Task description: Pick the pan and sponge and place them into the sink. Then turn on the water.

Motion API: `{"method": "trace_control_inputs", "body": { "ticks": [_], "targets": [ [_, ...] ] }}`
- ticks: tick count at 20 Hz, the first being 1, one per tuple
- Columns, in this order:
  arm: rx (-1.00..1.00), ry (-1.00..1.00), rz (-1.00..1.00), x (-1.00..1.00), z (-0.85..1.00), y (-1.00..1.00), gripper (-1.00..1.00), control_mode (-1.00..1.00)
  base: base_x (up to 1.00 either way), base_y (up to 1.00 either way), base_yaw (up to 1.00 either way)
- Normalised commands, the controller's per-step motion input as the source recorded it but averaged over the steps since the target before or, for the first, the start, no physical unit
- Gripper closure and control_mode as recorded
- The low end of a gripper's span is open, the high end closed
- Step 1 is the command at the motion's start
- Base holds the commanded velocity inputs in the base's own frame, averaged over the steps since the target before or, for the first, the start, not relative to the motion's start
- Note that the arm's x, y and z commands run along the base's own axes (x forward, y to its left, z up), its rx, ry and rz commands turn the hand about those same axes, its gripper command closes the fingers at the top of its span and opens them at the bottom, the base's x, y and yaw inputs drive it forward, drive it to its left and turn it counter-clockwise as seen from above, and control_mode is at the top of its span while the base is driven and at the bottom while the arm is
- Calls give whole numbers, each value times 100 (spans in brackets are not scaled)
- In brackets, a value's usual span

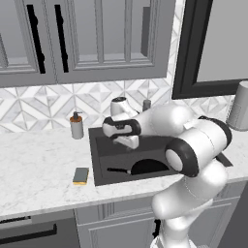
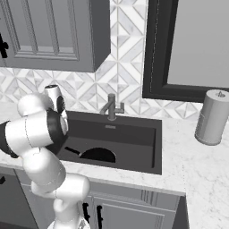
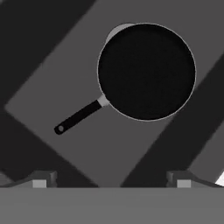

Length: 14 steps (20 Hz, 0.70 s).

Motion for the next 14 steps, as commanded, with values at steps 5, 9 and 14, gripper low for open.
{"method": "trace_control_inputs", "body": {
  "ticks": [5, 9, 14],
  "targets": [
    [0, 0, 58, -35, 21, 22, -100, -100, 0, 0, 0],
    [-2, 0, 22, -37, 23, 41, -100, -100, 0, 0, 0],
    [-4, 0, 7, -24, 13, 42, -100, -100, 0, 0, 0]
  ]
}}
